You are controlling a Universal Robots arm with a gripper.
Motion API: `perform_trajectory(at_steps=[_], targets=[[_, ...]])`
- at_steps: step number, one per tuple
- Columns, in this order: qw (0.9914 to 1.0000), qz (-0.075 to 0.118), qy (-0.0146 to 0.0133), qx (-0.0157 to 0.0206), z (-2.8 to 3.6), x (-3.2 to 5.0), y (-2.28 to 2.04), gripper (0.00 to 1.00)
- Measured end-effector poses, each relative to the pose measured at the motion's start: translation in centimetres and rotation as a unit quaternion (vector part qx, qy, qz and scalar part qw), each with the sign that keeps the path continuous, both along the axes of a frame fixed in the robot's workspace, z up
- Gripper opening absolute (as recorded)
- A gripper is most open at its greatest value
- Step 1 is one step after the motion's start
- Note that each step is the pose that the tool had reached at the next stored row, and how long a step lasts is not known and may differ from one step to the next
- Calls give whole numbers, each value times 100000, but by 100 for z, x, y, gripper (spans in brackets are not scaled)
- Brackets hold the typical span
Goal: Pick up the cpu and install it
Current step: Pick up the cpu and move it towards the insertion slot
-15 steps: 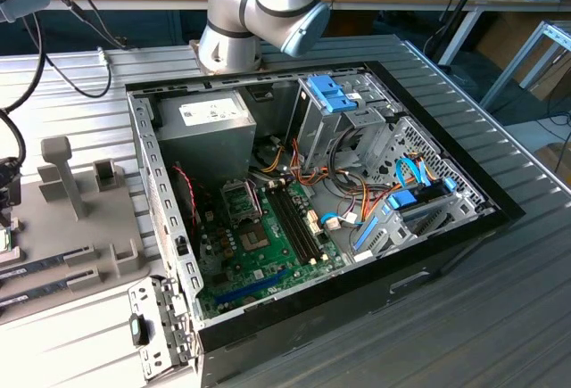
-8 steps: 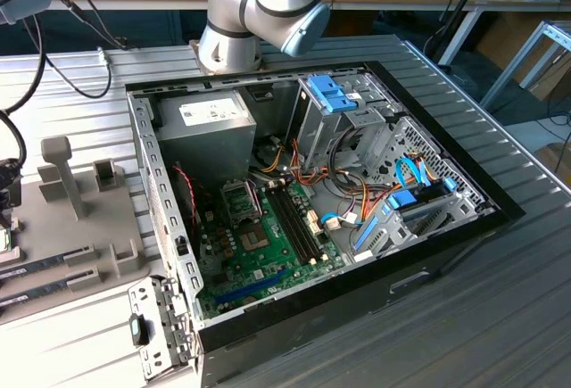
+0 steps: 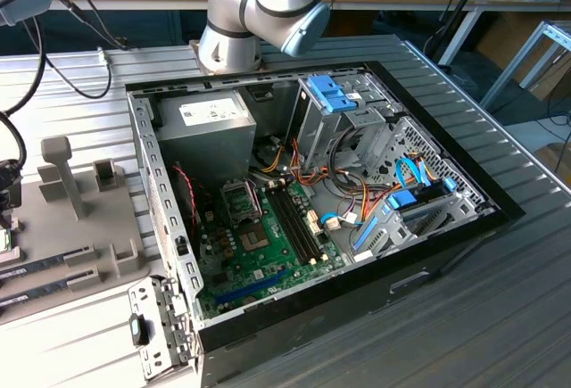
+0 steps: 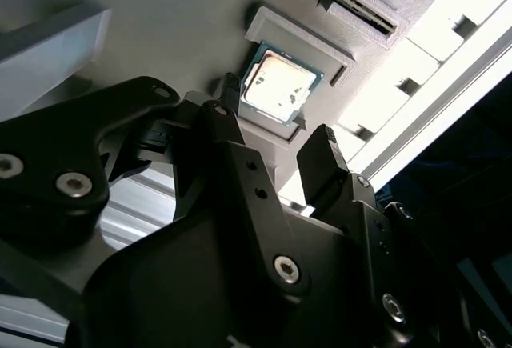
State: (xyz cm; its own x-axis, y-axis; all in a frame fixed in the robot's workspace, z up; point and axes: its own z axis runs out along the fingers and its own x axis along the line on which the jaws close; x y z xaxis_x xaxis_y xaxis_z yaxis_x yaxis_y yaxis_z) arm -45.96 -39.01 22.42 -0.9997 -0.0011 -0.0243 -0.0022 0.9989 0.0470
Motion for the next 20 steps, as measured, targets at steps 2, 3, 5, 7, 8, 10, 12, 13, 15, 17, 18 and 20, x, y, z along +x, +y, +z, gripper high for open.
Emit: perform_trajectory(at_steps=[2, 3, 5, 7, 8, 10, 12, 13, 15, 17, 18, 20], targets=[[100000, 7, -1, -5, -5, 0, -6, 56], [100000, 3, 1, -4, -9, 0, -10, 56], [100000, 0, 2, -3, -13, 0, -14, 56], [100000, 2, 3, 0, -18, 0, -18, 56], [100000, 4, 7, -6, -20, 0, -20, 56], [100000, 4, 0, -2, -25, 0, -24, 56], [100000, 5, 3, -2, -30, 0, -28, 56], [100000, 3, 3, -3, -34, 0, -32, 56], [100000, 4, 3, -4, -38, 0, -36, 56], [100000, 6, 2, -2, -42, 0, -40, 56], [100000, 4, 2, -4, -44, 0, -41, 56], [100000, 5, 0, -1, -48, 0, -44, 56]])
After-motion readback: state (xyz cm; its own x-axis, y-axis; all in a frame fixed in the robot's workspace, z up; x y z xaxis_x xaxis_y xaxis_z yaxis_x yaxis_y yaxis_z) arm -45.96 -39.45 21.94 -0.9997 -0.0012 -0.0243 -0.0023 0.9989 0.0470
